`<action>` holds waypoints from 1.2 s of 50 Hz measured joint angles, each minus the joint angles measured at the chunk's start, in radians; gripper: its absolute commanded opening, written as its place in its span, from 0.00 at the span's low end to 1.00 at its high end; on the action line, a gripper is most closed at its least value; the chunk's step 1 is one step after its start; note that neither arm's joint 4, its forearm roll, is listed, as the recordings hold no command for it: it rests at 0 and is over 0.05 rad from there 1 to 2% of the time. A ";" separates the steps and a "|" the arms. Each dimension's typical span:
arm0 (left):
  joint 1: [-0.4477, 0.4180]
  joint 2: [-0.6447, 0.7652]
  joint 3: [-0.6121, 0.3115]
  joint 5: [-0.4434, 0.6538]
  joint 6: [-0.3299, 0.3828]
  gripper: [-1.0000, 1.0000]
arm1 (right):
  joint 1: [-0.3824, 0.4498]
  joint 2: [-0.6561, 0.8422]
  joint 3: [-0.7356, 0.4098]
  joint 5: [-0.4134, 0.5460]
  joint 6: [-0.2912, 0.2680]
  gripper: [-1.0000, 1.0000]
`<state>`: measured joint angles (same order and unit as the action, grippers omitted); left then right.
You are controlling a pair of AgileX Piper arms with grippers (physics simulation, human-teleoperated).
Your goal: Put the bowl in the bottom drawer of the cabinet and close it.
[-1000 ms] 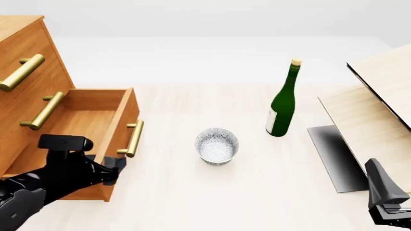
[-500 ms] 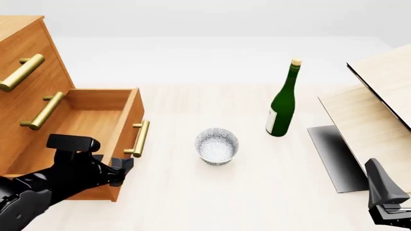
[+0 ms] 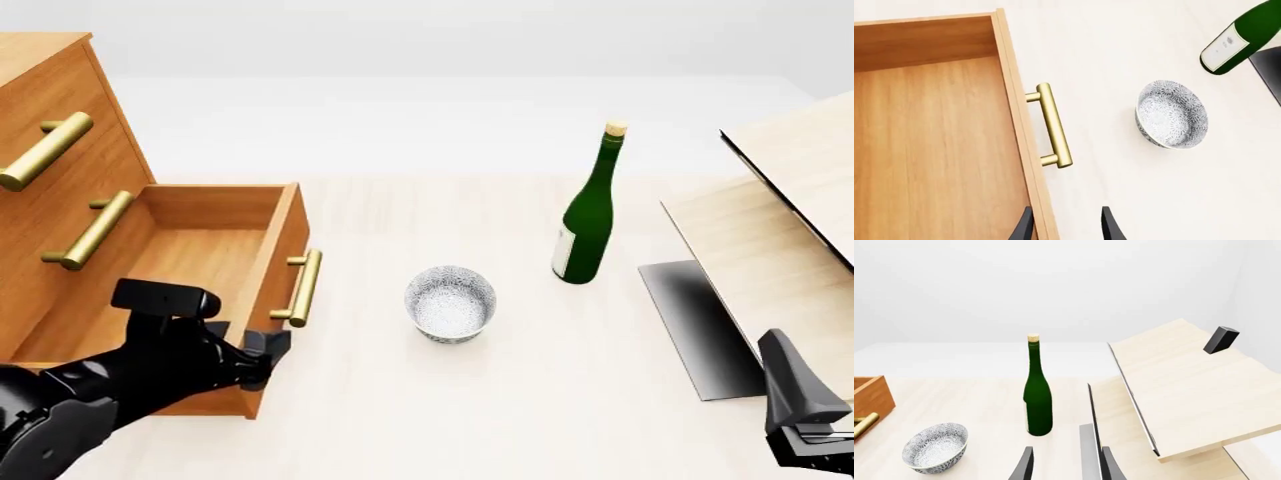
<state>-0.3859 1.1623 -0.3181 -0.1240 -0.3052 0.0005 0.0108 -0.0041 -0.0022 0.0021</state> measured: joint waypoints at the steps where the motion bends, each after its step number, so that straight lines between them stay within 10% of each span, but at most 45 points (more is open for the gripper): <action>1: 0.000 0.000 0.000 0.000 0.001 1.00 | 0.000 0.000 0.000 0.000 0.000 1.00; 60: 0.004 -0.267 -0.010 0.203 0.077 1.00 | 0.000 0.000 0.000 0.000 0.000 1.00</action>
<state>-0.3822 0.8948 -0.3282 0.0793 -0.2287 0.0005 0.0109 -0.0041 -0.0022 0.0021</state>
